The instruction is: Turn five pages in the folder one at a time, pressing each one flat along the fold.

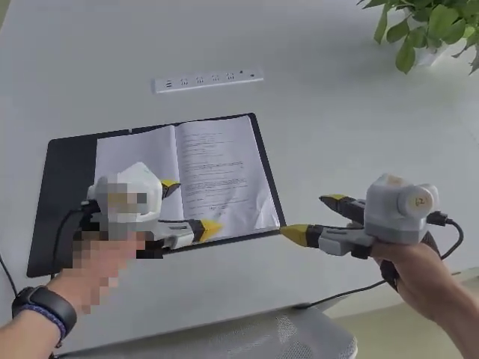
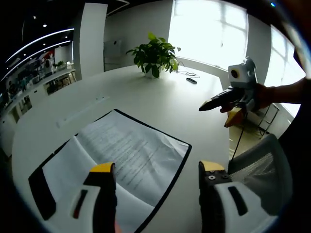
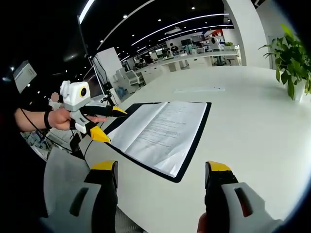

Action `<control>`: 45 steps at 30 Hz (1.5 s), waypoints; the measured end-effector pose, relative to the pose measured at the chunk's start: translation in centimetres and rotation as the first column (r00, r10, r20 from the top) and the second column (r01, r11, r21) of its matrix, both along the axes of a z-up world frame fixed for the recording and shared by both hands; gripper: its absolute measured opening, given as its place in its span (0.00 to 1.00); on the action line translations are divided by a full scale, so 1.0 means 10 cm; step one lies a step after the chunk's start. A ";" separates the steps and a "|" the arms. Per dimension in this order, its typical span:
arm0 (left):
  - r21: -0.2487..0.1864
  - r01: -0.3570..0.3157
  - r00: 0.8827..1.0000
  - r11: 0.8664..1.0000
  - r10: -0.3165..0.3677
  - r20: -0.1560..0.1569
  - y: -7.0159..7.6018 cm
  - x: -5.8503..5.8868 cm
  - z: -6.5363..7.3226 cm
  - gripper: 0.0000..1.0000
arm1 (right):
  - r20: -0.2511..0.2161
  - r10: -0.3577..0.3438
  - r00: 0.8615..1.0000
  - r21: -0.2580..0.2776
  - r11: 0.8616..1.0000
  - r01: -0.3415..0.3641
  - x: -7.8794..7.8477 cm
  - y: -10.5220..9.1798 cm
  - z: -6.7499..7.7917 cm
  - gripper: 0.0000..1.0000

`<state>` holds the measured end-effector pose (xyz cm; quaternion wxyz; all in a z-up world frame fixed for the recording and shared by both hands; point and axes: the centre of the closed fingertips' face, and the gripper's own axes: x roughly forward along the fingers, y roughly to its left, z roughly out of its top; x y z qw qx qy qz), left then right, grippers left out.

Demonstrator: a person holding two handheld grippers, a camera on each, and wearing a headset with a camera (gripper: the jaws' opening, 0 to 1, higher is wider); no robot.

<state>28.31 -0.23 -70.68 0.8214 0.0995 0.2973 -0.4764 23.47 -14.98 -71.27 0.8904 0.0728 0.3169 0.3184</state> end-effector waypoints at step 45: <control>0.087 0.020 0.999 0.996 -0.024 0.045 -0.95 0.26 -0.98 0.55 | -0.065 0.059 0.996 0.029 0.998 -0.057 0.08 0.01 -0.24 0.67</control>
